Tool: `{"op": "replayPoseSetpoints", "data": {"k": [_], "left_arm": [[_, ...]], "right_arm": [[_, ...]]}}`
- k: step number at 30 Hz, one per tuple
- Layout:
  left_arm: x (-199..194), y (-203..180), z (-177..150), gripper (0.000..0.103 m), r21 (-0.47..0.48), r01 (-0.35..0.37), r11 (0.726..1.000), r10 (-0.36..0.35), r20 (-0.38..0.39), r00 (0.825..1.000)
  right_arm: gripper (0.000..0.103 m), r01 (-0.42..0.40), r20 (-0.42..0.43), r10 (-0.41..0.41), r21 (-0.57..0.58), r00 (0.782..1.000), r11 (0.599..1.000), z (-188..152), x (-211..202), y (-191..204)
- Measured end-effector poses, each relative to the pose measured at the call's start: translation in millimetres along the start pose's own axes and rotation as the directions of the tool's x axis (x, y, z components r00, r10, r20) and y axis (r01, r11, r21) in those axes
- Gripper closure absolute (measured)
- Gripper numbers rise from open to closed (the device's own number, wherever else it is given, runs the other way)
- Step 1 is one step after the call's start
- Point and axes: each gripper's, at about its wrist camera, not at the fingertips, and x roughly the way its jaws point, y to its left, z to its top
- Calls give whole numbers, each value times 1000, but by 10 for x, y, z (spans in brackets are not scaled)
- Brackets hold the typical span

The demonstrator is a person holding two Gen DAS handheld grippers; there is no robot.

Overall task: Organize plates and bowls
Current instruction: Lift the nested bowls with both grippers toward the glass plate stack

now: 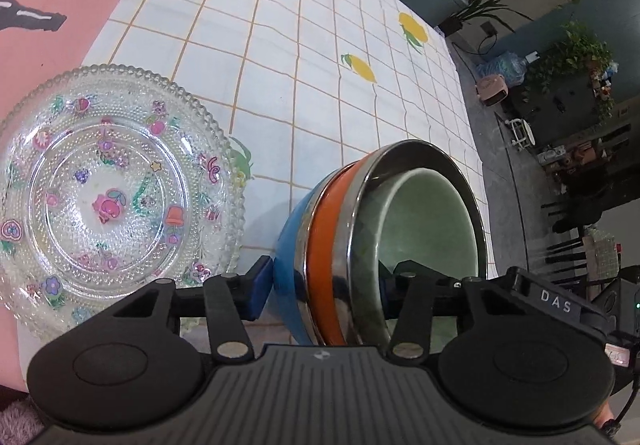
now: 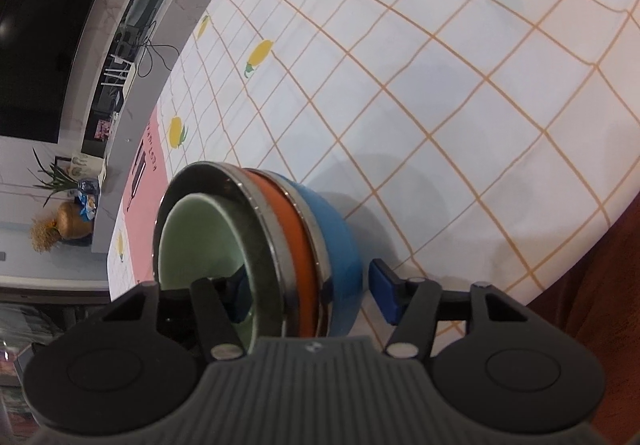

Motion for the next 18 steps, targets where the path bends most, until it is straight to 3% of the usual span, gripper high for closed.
{"op": "replayPoseSetpoints", "data": {"k": [9, 18], "left_arm": [[15, -61, 43, 47, -6, -30, 1000, 30, -12, 999], [44, -143, 64, 47, 9, -45, 999, 45, -14, 999]], "right_arm": [[56, 38, -10, -38, -34, 999, 999, 2, 10, 64], [57, 36, -18, -36, -13, 999, 999, 24, 0, 22]]}}
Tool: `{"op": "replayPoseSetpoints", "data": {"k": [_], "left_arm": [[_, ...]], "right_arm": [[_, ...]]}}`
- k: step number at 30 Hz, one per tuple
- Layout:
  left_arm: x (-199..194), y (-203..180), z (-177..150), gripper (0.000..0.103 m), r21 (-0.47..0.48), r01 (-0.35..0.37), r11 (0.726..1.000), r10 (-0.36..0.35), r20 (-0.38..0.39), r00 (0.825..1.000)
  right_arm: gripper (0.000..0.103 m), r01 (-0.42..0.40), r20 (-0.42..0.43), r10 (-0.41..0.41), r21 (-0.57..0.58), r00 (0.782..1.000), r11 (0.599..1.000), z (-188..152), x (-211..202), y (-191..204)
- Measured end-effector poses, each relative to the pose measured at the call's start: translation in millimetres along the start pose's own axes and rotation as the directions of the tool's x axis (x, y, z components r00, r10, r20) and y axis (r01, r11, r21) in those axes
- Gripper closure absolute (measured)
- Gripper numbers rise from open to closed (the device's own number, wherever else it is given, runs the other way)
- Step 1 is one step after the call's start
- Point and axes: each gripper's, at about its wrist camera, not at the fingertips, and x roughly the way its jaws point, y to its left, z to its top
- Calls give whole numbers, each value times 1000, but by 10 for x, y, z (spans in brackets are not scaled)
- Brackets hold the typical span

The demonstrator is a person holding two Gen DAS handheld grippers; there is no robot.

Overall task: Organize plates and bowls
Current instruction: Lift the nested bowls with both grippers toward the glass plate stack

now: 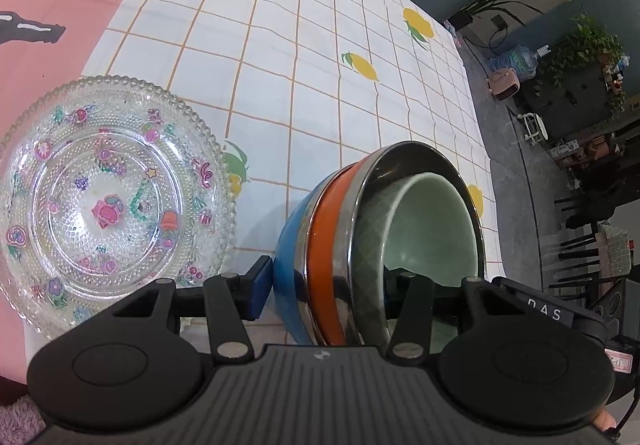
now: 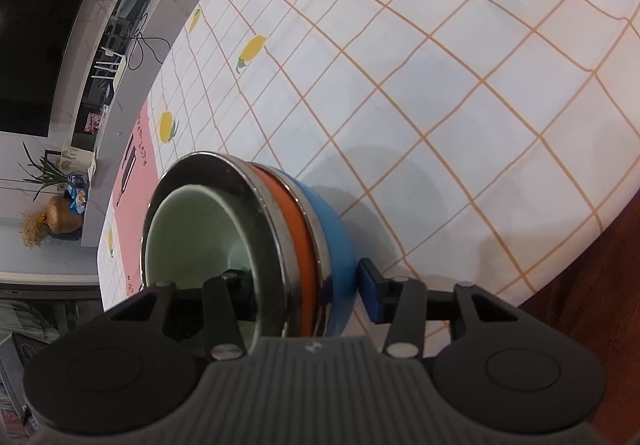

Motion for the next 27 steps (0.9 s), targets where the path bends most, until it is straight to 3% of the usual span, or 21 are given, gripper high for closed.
{"op": "replayPoseSetpoints", "data": {"k": [10, 27], "left_arm": [[-217, 33, 26, 47, -15, 11, 1000, -11, 29, 1000], [-966, 443, 312, 47, -125, -6, 992, 24, 143, 990]], "right_arm": [[57, -3, 4, 3, -21, 1000, 1000, -21, -75, 118], [58, -43, -68, 32, -165, 997, 985, -120, 45, 1049]]}}
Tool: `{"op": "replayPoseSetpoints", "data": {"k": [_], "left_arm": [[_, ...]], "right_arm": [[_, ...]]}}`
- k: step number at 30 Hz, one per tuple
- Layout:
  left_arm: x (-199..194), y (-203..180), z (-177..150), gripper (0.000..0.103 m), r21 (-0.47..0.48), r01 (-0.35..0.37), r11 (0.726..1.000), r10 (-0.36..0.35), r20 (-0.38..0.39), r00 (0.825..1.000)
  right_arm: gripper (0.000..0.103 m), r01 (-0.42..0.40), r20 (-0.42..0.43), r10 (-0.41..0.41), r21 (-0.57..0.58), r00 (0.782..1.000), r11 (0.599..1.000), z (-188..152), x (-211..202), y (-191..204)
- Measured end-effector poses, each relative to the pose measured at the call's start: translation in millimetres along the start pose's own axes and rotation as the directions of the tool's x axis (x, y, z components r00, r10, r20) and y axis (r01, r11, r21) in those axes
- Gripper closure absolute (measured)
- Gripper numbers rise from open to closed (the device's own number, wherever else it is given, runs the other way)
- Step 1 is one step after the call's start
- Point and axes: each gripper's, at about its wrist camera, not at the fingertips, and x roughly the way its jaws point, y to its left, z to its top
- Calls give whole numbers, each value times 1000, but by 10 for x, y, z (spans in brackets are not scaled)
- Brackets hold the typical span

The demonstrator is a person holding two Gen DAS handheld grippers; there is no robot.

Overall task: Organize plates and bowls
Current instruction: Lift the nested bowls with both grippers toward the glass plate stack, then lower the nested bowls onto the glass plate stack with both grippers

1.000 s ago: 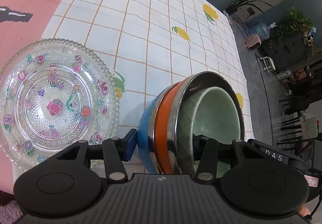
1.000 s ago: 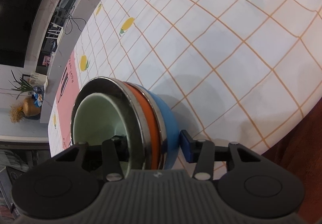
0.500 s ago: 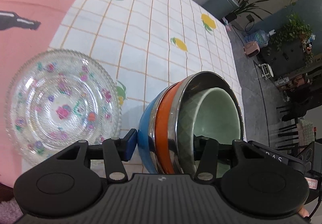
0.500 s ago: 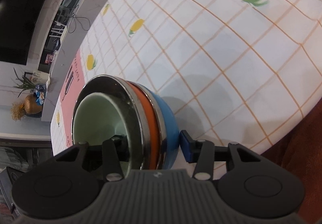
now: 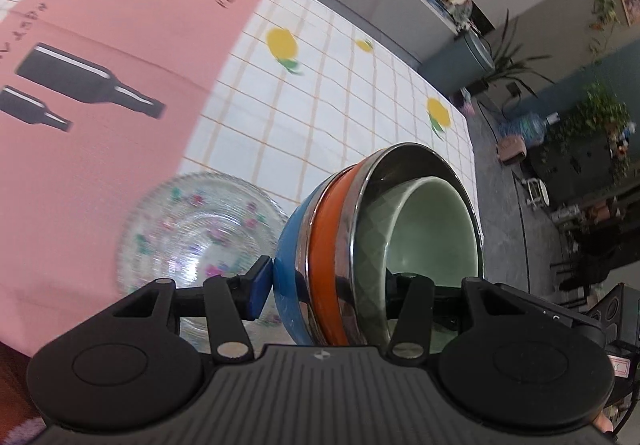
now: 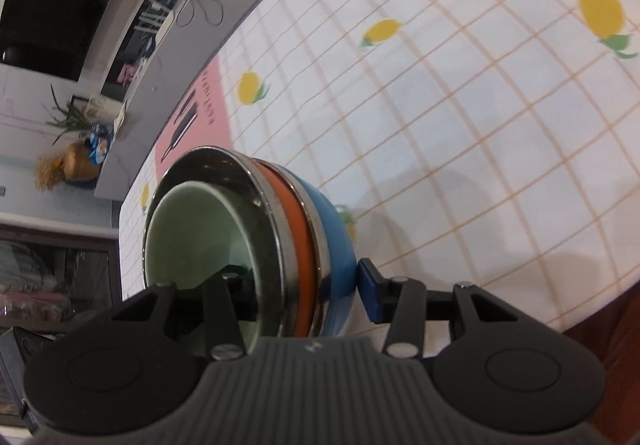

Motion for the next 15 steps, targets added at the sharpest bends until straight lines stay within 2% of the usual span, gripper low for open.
{"op": "replayPoseSetpoints", "data": {"k": [9, 15], "left_arm": [[-223, 401, 166, 47, -85, -37, 996, 39, 29, 999], [-158, 657, 147, 46, -152, -41, 988, 44, 18, 999]], "right_arm": [[58, -5, -80, 1, -49, 997, 999, -59, 340, 448], [58, 15, -126, -26, -83, 992, 996, -122, 570, 569]]}}
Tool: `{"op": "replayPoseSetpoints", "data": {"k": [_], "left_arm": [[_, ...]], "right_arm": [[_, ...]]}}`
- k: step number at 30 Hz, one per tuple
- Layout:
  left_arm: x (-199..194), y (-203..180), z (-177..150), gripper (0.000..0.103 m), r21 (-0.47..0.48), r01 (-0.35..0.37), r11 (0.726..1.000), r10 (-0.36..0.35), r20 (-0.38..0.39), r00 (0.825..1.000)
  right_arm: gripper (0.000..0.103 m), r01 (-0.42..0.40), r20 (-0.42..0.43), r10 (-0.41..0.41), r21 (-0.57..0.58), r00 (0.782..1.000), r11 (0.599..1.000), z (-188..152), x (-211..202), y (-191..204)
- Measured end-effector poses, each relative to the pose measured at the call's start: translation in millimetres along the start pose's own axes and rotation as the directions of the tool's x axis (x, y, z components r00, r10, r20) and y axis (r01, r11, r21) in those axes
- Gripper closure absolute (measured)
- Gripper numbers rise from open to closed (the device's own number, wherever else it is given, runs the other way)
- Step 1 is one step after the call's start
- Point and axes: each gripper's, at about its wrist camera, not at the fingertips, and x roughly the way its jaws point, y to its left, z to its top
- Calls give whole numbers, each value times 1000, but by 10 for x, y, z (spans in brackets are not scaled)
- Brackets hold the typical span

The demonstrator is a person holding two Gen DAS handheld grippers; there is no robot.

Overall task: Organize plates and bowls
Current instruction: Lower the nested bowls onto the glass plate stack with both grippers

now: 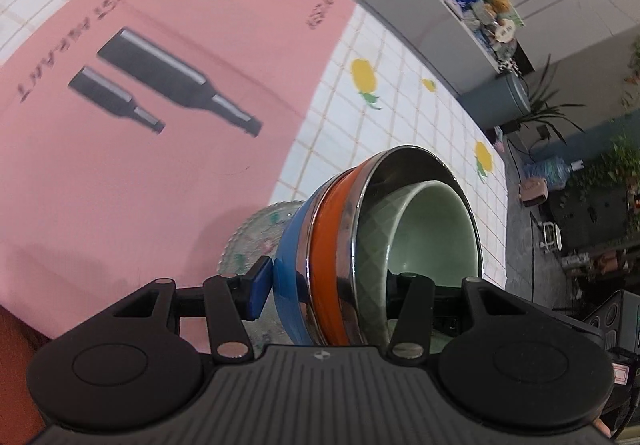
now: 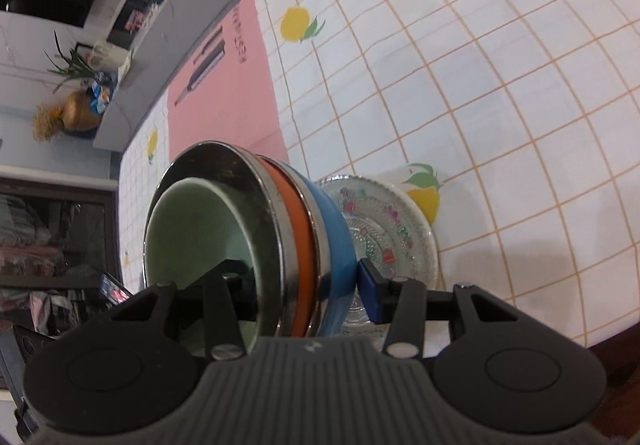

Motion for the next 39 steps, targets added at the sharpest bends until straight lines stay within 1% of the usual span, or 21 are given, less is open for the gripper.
{"op": "replayPoseSetpoints", "data": {"k": [4, 9, 26, 30, 33, 34, 35, 36, 37, 38, 39], "left_arm": [[89, 84, -33, 46, -19, 0, 1000, -1, -18, 1000], [181, 117, -58, 46, -31, 0, 1000, -1, -29, 1000], [243, 171, -117, 48, -35, 0, 999, -1, -27, 1000], [233, 142, -109, 48, -18, -14, 1000, 14, -27, 1000], [201, 98, -106, 49, 12, -32, 999, 32, -8, 999], [187, 79, -103, 47, 23, -37, 999, 37, -1, 999], [180, 66, -97, 41, 34, -42, 999, 41, 3, 999], [169, 54, -94, 37, 41, -45, 998, 45, 5, 999], [157, 46, -96, 31, 45, -47, 998, 46, 9, 999], [143, 37, -99, 28, 48, -49, 998, 48, 14, 999], [130, 26, -103, 28, 54, -54, 997, 53, 18, 998]], "right_arm": [[58, 24, -25, -24, -7, 999, 1000, -7, 100, -30], [58, 41, -32, -41, -10, 999, 999, 3, 168, -93], [57, 48, -32, -48, -17, 998, 999, 3, 257, -170], [57, 57, -32, -58, -20, 998, 998, 8, 252, -158], [56, 67, -29, -68, -38, 997, 997, 7, 240, -124], [56, 72, -26, -73, -49, 997, 996, 4, 234, -111], [54, 75, -21, -76, -61, 997, 995, 1, 222, -95], [51, 76, -14, -77, -73, 997, 994, 0, 210, -81], [48, 78, -7, -79, -86, 997, 993, -1, 197, -63], [44, 84, -1, -85, -97, 996, 992, 1, 183, -44], [44, 94, 6, -94, -110, 996, 990, 3, 169, -26]]}}
